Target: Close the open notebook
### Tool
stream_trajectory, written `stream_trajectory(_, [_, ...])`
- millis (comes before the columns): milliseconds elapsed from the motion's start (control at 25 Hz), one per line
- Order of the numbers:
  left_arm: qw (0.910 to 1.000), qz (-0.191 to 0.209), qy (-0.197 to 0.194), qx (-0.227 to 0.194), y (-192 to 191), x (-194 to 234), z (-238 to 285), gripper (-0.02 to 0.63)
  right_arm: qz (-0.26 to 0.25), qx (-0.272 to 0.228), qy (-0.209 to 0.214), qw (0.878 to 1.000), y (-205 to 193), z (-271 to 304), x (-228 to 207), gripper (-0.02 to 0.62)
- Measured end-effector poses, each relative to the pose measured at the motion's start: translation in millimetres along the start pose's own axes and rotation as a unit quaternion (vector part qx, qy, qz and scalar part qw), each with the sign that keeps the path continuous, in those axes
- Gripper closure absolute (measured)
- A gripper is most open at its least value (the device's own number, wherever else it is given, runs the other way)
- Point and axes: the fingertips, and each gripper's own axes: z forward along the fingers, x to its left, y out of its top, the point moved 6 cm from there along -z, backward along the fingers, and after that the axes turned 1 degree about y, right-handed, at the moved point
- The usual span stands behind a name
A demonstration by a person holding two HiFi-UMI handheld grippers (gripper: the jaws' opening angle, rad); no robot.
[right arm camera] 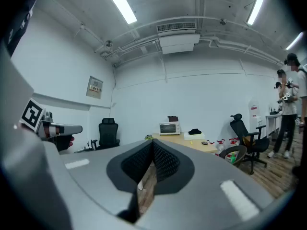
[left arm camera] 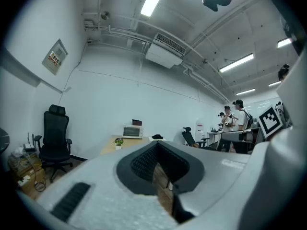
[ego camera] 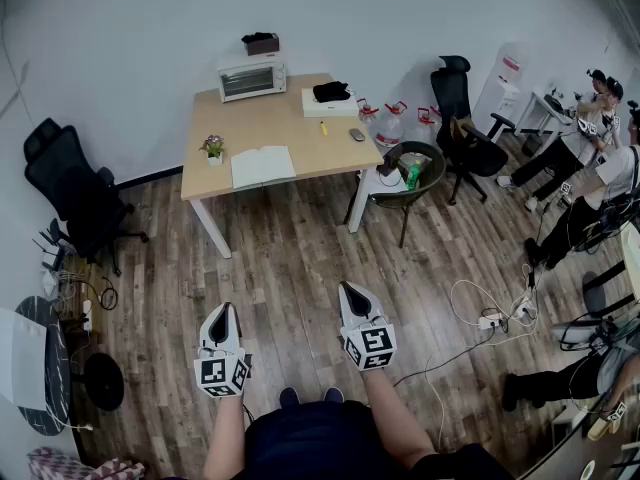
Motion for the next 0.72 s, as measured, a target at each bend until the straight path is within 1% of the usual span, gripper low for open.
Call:
stream_trajectory(200, [1.0,0.009,0.003,0.001,-1.5,-2.0,0.3,0.611,0.026,-0.032,0.021,0.999,2.0,-0.2,-1.3,0.586])
stream_trajectory(280, [0.9999,0.016,0.003,0.003,-2.3,-7.4,-0.5,0.611,0.023,-0.029,0.015,0.999,1.3,-1.5,-4.0,0.586])
stream_trajectory(400, [0.9999,0.012,-0.001,0.005,-5.6,-13.6,-0.5,0.611,0.014,-0.023,0.01,1.0,-0.7,-3.3,-8.1,0.586])
stream_trajectory(560, [0.9999,0.008,0.01,0.003,-8.8,-12.4,-3.5,0.611,-0.006,-0.014,0.023,1.0,-3.2,1.6,-6.6,0.588])
stream_trajectory(640, [0.9998,0.008,0.015,0.004,-10.4,-21.0,-6.1,0.611,-0.007,-0.01,0.028,1.0,-5.7,-4.3,-12.4,0.588])
stream_trajectory(720, [0.9999,0.008,0.014,0.004,-11.9,-36.1,-7.1,0.611,-0.012,-0.004,0.021,1.0,-8.0,-16.5,-23.9,0.588])
